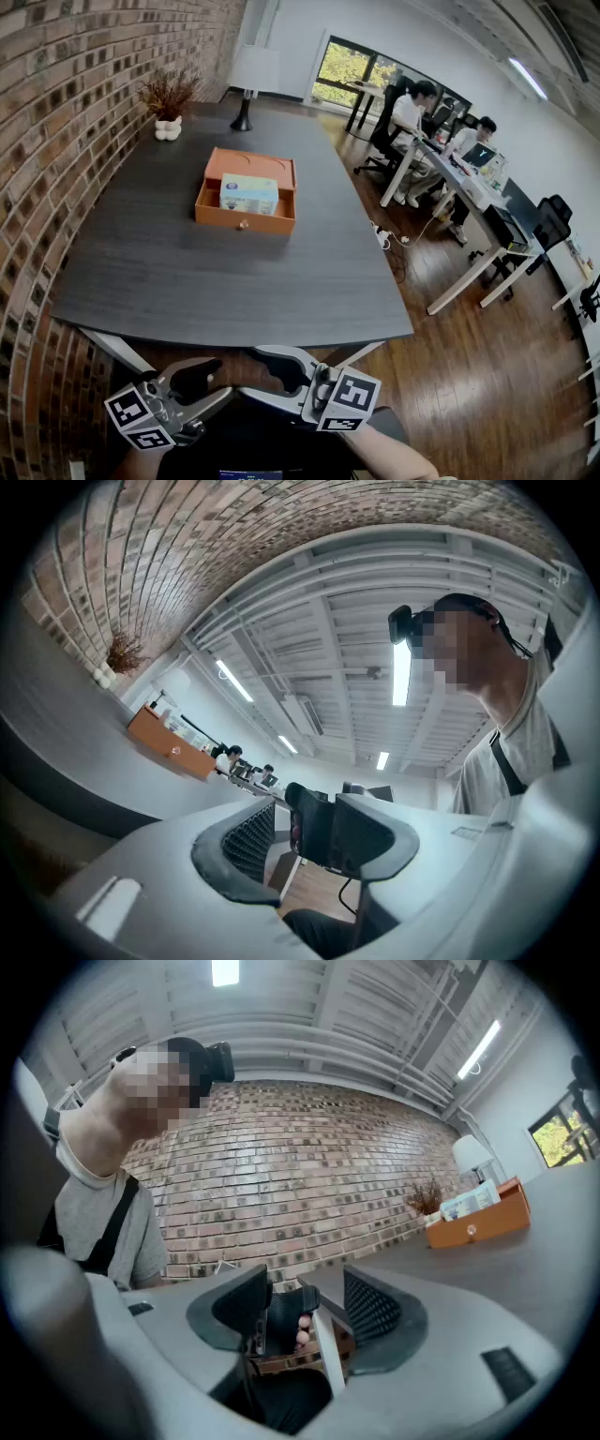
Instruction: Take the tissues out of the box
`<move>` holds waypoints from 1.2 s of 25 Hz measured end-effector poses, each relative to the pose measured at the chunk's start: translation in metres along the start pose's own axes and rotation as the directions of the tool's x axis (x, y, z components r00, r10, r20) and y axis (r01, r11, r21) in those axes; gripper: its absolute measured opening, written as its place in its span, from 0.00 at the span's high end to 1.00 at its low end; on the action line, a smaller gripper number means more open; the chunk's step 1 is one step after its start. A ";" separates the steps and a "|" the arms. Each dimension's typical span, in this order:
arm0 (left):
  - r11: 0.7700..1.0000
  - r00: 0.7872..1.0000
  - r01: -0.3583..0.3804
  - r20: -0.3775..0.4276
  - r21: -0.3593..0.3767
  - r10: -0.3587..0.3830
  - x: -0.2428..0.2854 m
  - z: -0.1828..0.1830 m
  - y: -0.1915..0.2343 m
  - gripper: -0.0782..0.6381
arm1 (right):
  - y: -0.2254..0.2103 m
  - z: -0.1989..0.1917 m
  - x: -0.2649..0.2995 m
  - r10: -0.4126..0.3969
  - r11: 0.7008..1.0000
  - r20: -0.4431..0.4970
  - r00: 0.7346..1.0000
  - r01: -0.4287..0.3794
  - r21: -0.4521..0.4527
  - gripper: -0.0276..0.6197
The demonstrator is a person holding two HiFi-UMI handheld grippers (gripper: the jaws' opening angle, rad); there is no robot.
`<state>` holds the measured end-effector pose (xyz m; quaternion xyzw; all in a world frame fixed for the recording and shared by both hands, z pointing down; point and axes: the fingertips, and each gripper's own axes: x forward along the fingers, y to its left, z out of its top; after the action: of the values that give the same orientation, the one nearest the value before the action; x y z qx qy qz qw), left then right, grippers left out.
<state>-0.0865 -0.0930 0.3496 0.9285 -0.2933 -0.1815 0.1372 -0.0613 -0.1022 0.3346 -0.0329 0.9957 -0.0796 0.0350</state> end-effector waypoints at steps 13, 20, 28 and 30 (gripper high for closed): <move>0.994 0.997 -0.071 0.012 0.079 0.071 -0.006 0.021 0.019 0.63 | -0.005 0.002 0.002 -0.007 0.999 0.018 1.000 0.006 0.037 0.56; 0.931 0.985 -0.127 -0.068 0.341 0.159 0.010 0.069 0.056 0.63 | -0.006 0.004 0.003 0.005 0.998 0.030 1.000 -0.007 0.059 0.56; 0.697 0.903 0.021 -0.313 0.717 0.294 0.094 0.147 0.140 0.51 | -0.007 0.009 0.006 0.014 0.997 0.063 0.998 -0.019 0.079 0.56; 0.628 0.847 0.112 -0.405 0.770 0.346 0.122 0.150 0.166 0.36 | -0.008 0.010 0.005 0.014 0.996 0.070 0.997 -0.019 0.081 0.56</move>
<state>-0.1384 -0.3184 0.2436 0.8871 -0.3561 0.2272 -0.1860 -0.0649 -0.1117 0.3252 -0.0260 0.9900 -0.1190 0.0716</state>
